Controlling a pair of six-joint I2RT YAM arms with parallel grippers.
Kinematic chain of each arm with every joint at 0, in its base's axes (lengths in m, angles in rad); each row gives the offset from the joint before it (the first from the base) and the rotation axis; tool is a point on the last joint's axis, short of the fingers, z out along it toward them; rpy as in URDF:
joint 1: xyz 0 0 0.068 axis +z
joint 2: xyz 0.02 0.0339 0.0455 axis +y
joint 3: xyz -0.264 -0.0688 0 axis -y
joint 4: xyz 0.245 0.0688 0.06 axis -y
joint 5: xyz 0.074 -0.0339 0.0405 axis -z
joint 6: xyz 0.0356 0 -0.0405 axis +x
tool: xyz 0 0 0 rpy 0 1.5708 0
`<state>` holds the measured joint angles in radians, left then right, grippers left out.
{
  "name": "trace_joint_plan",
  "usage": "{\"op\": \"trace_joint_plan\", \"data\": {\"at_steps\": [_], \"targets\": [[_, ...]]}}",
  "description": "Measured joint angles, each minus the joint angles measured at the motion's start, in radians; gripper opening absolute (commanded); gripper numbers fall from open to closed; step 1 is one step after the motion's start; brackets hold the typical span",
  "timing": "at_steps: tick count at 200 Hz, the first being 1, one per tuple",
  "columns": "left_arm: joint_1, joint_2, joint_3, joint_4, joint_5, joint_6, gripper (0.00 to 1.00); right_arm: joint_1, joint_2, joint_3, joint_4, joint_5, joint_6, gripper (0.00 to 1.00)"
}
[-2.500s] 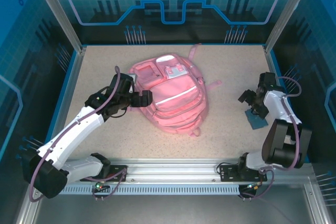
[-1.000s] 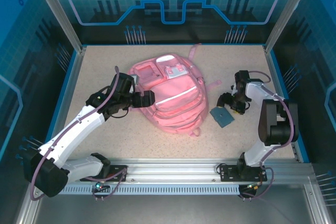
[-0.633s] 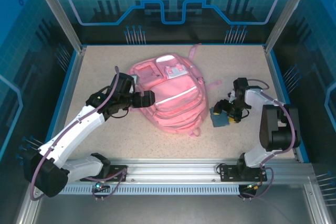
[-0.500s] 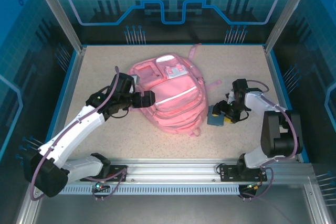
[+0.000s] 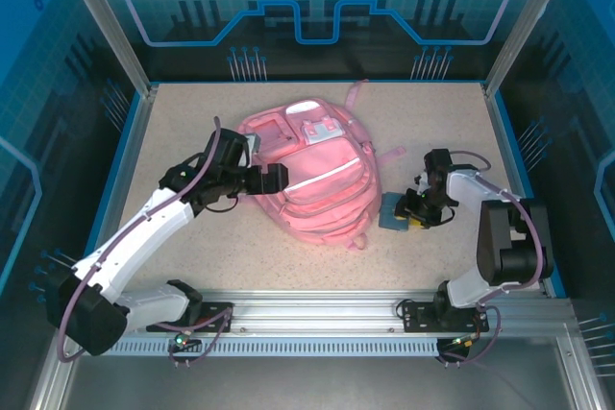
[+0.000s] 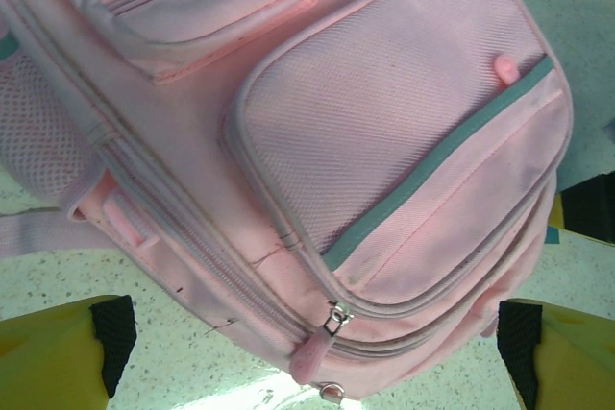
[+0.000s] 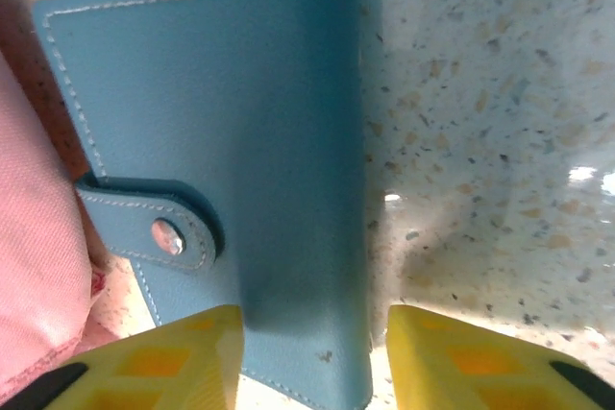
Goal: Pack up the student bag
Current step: Pick up the card holder from the middle-right of the table.
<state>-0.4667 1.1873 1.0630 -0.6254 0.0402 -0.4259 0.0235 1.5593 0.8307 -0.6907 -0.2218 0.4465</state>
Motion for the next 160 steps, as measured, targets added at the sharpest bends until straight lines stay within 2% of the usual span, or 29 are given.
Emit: {"op": "trace_joint_plan", "data": {"at_steps": [10, 36, 47, 79, 118, 160], "targets": [[-0.012, 0.014, 0.017, -0.005, 0.001, 0.013, 0.98, 0.0, 0.014, 0.0, 0.007, -0.011, -0.002, 0.35], [-0.063, 0.064, 0.067, -0.017, -0.002, 0.047, 0.96, 0.0, 0.025, 0.0, 0.011, -0.031, -0.005, 0.15], [-0.091, 0.094, 0.096, -0.026, -0.008, 0.071, 0.95, 0.0, 0.022, 0.0, 0.01, -0.038, -0.005, 0.11], [-0.18, 0.21, 0.194, -0.044, -0.031, 0.174, 0.87, 0.0, -0.033, 0.0, -0.001, -0.021, -0.002, 0.08], [-0.264, 0.388, 0.323, -0.078, -0.063, 0.348, 0.71, -0.004, -0.213, 0.004, -0.035, 0.03, 0.002, 0.07], [-0.307, 0.541, 0.434, -0.144, -0.089, 0.5, 0.69, -0.018, -0.322, 0.023, -0.084, 0.035, 0.002, 0.07]]}}
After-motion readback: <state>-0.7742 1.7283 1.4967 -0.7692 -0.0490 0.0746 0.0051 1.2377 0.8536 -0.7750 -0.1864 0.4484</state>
